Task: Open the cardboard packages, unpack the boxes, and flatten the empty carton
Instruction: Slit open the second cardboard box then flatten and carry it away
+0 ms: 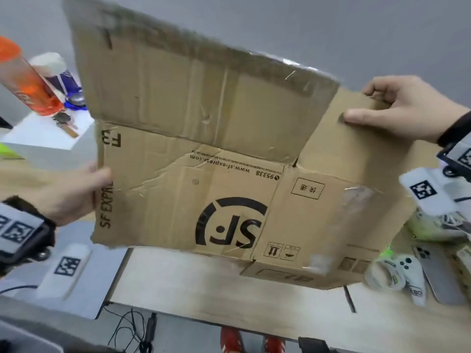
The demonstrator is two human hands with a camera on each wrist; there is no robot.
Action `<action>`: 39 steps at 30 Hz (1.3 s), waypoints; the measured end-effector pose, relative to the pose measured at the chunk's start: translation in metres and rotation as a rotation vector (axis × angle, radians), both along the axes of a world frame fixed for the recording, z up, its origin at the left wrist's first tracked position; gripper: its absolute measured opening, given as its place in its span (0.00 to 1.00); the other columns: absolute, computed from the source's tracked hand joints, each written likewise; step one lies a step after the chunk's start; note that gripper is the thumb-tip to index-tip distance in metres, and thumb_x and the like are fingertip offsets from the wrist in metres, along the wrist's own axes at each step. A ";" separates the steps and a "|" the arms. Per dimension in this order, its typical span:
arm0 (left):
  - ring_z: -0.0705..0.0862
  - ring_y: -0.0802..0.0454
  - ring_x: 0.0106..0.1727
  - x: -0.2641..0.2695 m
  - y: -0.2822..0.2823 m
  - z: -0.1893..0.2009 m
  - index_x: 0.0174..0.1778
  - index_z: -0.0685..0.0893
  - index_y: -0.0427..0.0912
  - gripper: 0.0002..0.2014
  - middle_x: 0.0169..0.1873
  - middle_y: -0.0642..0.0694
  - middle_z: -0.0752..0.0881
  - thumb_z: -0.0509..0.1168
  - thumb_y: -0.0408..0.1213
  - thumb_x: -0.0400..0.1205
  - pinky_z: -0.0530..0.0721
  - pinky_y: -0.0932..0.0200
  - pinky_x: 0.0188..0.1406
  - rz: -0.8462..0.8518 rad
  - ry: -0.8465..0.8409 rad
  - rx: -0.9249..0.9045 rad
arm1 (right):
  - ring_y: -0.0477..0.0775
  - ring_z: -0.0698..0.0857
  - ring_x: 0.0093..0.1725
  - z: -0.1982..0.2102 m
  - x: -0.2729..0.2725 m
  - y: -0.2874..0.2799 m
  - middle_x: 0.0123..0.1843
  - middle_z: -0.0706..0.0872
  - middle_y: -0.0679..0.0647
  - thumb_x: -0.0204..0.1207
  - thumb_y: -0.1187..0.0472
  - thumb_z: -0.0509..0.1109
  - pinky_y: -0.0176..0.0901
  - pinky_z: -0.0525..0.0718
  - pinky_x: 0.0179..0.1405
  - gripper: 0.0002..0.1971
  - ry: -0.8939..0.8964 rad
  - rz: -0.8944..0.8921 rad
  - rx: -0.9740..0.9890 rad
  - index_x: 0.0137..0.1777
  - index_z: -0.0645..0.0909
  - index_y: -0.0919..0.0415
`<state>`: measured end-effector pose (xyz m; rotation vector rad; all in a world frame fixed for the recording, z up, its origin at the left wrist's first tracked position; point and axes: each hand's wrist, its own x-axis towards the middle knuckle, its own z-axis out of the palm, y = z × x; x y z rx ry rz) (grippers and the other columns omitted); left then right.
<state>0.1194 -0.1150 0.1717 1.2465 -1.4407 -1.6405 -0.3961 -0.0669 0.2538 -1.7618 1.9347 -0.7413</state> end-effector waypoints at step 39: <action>0.90 0.52 0.58 0.177 0.616 -0.072 0.61 0.87 0.42 0.13 0.54 0.52 0.94 0.70 0.31 0.80 0.81 0.46 0.65 1.599 -0.252 0.367 | 0.55 0.88 0.63 -0.198 0.452 0.094 0.61 0.91 0.52 0.69 0.61 0.75 0.49 0.87 0.59 0.21 -0.705 0.921 0.742 0.64 0.83 0.55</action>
